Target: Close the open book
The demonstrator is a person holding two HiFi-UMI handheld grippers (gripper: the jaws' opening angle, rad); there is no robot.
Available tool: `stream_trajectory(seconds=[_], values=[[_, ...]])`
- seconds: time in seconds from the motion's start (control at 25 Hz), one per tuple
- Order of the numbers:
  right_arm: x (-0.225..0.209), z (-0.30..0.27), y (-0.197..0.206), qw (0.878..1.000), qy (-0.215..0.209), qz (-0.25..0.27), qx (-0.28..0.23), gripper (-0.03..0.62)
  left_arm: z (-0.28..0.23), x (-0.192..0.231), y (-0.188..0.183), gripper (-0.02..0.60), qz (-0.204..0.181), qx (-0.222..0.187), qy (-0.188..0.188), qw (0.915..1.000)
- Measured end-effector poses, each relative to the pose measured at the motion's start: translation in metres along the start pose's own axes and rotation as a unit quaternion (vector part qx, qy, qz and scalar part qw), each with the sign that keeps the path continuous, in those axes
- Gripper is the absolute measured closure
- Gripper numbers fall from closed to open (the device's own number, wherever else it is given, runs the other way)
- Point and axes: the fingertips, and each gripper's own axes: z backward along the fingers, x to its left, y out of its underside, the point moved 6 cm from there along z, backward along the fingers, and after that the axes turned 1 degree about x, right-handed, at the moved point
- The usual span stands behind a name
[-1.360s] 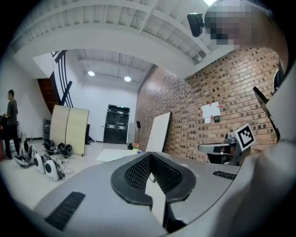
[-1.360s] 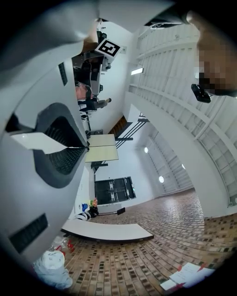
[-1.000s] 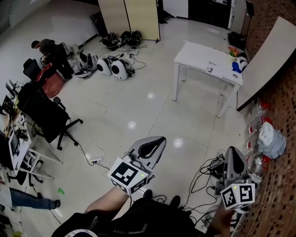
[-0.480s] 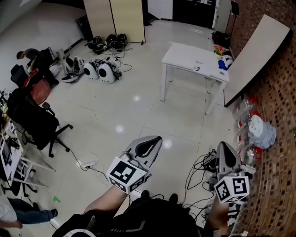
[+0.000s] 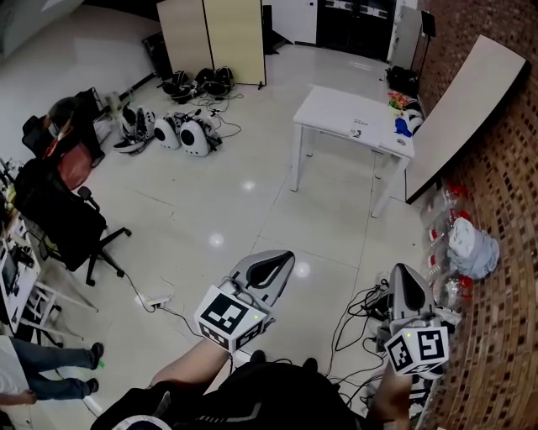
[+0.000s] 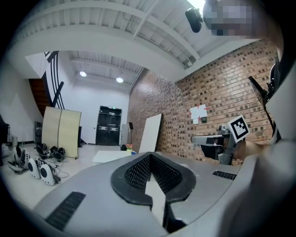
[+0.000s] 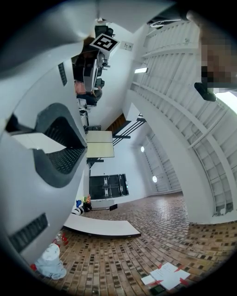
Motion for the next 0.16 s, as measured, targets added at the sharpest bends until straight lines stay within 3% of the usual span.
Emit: stream_trajectory(seconds=[0.16], values=[[-0.0082, 0.0003, -0.0038, 1.000, -0.007, 0.001, -0.003, 0.594, -0.0071, -0.0031, -0.0015, 0.580, 0.002, 0.004, -0.005, 1.0000]])
